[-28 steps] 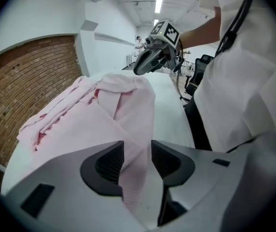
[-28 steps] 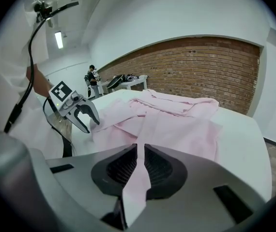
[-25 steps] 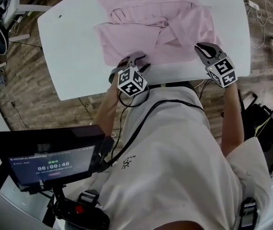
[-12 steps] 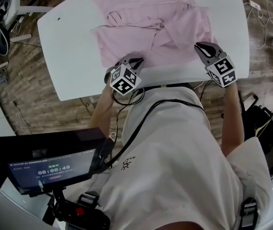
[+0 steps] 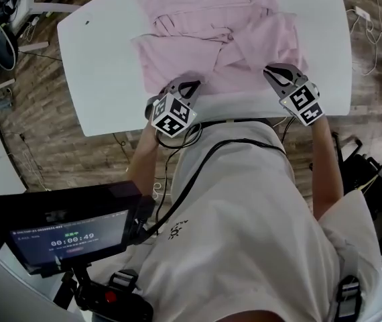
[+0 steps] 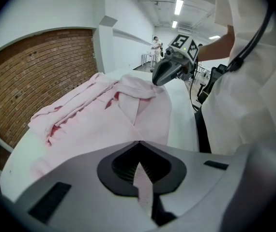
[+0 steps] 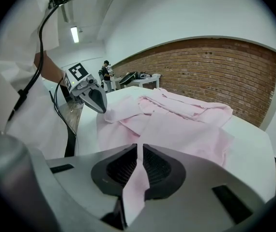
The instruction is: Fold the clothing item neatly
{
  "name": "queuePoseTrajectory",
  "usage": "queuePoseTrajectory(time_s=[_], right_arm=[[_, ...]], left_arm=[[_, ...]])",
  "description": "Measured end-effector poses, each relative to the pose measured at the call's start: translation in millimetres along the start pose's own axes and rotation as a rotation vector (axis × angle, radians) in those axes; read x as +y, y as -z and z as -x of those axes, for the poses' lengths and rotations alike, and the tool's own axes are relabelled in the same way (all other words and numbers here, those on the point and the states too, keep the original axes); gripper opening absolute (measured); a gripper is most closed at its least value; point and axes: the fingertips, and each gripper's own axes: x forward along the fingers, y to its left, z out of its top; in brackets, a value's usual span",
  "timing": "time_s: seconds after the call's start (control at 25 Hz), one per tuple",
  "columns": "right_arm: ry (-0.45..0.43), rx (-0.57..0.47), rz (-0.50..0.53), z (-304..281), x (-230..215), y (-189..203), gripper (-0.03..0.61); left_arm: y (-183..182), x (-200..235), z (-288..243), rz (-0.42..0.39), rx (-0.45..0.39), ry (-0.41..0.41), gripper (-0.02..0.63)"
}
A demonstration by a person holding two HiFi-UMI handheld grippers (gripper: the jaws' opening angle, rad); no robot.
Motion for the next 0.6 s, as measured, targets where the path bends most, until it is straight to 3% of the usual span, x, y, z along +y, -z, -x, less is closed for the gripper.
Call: queuePoseTrajectory(time_s=[0.12, 0.32, 0.6], right_arm=[[-0.020, 0.023, 0.050, -10, 3, 0, 0.034], [-0.038, 0.111, 0.189, -21, 7, 6, 0.120], [-0.075, 0.148, 0.267, -39, 20, 4, 0.121]], left_arm=[[-4, 10, 8, 0.021, -0.017, -0.032, 0.003], [-15, 18, 14, 0.036, -0.040, -0.063, 0.003], [-19, 17, 16, 0.053, -0.045, -0.076, 0.003]])
